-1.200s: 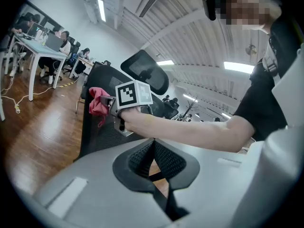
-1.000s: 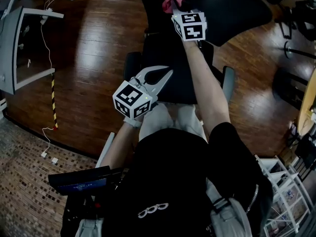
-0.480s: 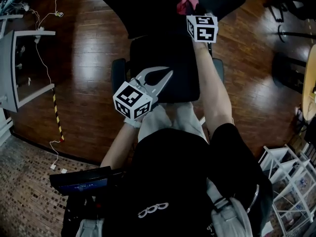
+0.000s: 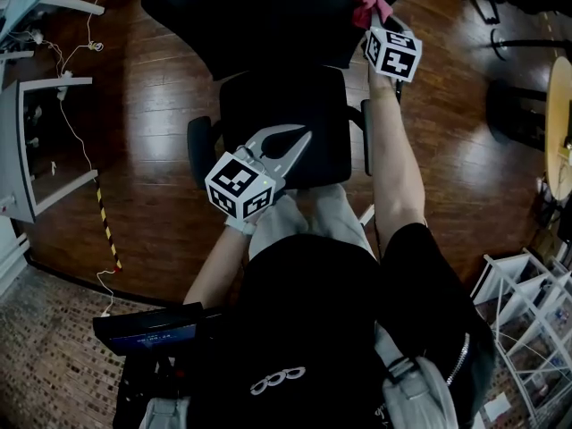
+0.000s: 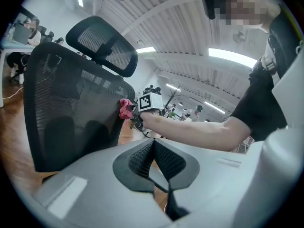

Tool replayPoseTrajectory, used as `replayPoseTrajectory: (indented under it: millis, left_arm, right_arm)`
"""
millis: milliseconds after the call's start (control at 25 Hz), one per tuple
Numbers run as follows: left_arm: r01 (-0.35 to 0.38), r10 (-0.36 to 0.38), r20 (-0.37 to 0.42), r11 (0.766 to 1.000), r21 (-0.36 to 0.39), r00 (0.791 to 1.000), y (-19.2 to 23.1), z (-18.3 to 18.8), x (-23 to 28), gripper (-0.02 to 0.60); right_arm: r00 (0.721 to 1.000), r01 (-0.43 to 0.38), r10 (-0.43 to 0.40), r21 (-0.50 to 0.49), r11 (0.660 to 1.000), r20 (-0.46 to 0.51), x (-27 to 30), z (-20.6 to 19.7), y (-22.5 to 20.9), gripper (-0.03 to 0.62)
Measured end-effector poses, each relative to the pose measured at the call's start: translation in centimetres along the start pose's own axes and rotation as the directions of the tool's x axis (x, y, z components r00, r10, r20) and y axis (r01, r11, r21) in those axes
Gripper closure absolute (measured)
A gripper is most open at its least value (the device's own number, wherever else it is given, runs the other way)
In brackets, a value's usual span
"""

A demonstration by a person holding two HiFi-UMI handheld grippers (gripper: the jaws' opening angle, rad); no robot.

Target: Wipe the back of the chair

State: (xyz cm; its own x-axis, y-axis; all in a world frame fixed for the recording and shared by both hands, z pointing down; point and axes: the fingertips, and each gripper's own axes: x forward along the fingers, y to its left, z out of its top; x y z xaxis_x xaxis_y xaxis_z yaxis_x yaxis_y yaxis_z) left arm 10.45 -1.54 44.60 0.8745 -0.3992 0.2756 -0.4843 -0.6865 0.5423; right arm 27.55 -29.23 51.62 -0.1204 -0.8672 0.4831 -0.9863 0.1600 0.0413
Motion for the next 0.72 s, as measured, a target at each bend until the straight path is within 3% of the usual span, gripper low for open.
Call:
replayPoseTrajectory:
  millis: [160,280,480,720]
  left_arm:
    - [0.013,-0.013,0.004,1.000,0.006,1.000,-0.5,0.0,0.2,0.591]
    - [0.013,-0.014,0.008,1.000,0.005,1.000,-0.6,-0.1,0.1,0.591]
    - [0.007,-0.007,0.020,1.000,0.004,1.000,-0.5,0.0,-0.4,0.591]
    - [-0.032,0.032,0.051,0.999,-0.010,0.998,0.6,0.3,-2.7,0.591]
  right_arm:
    - [0.995,0.099,-0.100,0.066,0.993,0.008,-1.3,0.3,-4.5,0.556]
    - [0.994,0.110,-0.111,0.065,0.992,0.010,-1.6,0.8,-5.3,0.556]
    - [0.998,0.058,-0.058,0.016,0.998,0.023,-0.3,2.1,-1.8,0.556]
    - [0.999,-0.042,0.043,-0.049,0.998,0.021,1.8,3.6,5.7,0.556]
